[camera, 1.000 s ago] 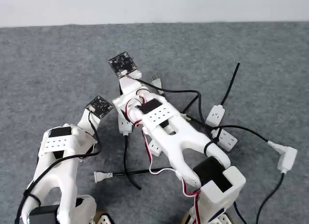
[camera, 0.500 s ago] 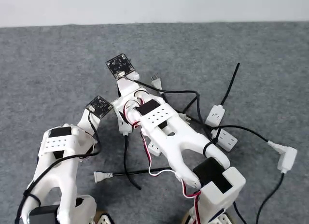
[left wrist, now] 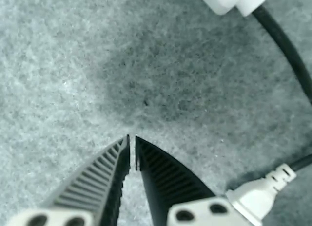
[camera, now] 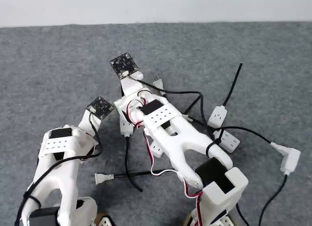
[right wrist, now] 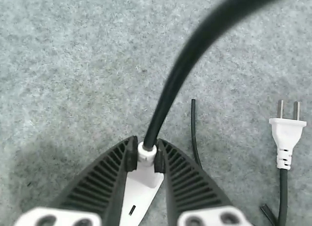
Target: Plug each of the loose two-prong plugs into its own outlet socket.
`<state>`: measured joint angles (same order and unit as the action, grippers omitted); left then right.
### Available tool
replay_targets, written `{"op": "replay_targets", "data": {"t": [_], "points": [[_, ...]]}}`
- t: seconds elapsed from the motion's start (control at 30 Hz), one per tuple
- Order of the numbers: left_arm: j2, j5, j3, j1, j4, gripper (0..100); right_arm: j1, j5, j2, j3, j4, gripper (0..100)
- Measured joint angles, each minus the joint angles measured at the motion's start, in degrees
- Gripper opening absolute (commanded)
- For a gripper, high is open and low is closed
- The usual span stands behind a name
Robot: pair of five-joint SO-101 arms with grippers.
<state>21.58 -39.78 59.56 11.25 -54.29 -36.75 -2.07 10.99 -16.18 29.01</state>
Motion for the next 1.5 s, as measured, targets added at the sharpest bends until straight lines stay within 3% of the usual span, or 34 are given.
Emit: {"op": "replay_targets", "data": {"t": [0.53,0.83,0.93,1.13,1.3,1.5], "points": [[0.0,0.0,0.0,0.09,0.0,1,0.0,1.67,-0.35,-4.66,0.18,0.8],[0.0,0.0,0.0,0.26,0.0,1,-1.76,8.79,-3.43,-7.82,1.76,1.2],[0.0,0.0,0.0,0.26,0.0,1,-1.85,8.79,-2.73,-6.42,4.04,9.5],[0.0,0.0,0.0,0.53,0.0,1,-3.16,-2.46,-0.97,-1.76,15.3,28.1],[0.0,0.44,0.0,1.67,1.32,1,-4.57,-10.46,-0.97,1.58,20.4,28.4],[0.0,7.47,-0.09,5.54,3.69,1,-5.98,-14.24,0.0,1.58,19.52,28.4]]}}
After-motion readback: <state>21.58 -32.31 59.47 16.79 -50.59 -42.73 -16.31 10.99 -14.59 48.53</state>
